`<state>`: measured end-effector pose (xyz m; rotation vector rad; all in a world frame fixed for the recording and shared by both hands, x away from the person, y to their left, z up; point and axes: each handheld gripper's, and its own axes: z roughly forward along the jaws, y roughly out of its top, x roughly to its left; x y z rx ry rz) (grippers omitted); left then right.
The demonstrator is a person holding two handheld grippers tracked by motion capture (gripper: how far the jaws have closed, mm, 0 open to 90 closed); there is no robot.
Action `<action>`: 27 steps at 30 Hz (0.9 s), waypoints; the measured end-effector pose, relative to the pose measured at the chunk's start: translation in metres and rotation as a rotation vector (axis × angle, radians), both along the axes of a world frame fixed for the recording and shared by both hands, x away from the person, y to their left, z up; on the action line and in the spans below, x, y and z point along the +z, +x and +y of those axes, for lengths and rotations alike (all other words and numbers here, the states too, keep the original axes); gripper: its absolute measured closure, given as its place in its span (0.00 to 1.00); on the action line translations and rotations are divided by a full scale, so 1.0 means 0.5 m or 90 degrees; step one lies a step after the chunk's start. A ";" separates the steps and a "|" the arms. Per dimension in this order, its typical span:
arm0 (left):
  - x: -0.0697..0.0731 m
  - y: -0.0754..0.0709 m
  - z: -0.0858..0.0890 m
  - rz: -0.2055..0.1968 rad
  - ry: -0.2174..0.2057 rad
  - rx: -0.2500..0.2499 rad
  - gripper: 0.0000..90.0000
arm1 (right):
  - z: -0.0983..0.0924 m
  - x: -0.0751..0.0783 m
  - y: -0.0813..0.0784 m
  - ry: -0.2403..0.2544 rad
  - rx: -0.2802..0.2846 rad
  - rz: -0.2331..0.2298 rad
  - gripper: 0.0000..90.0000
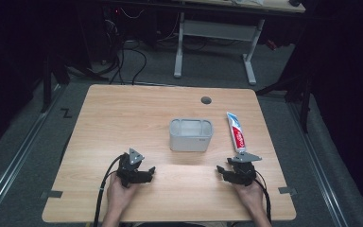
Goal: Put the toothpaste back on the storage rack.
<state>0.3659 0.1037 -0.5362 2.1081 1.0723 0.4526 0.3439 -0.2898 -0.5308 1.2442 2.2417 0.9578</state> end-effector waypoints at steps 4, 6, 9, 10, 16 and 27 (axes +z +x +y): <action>0.000 0.000 0.000 0.000 0.000 -0.002 0.19 | 0.000 0.000 0.000 0.000 -0.002 0.001 0.45; 0.000 0.003 -0.001 0.000 -0.001 -0.020 0.19 | 0.000 0.000 0.001 -0.001 -0.004 0.001 0.43; 0.000 0.003 -0.001 0.000 0.000 -0.026 0.18 | 0.000 0.000 0.001 -0.002 -0.004 0.001 0.43; 0.000 0.003 -0.001 0.001 0.000 -0.027 0.18 | 0.000 0.000 0.001 -0.002 -0.004 0.001 0.42; -0.001 -0.002 -0.002 0.002 0.001 -0.026 0.17 | 0.000 0.000 0.000 -0.001 -0.004 0.003 0.42; 0.000 -0.005 -0.003 0.003 -0.001 -0.004 0.17 | 0.000 0.000 0.000 -0.001 -0.006 0.003 0.41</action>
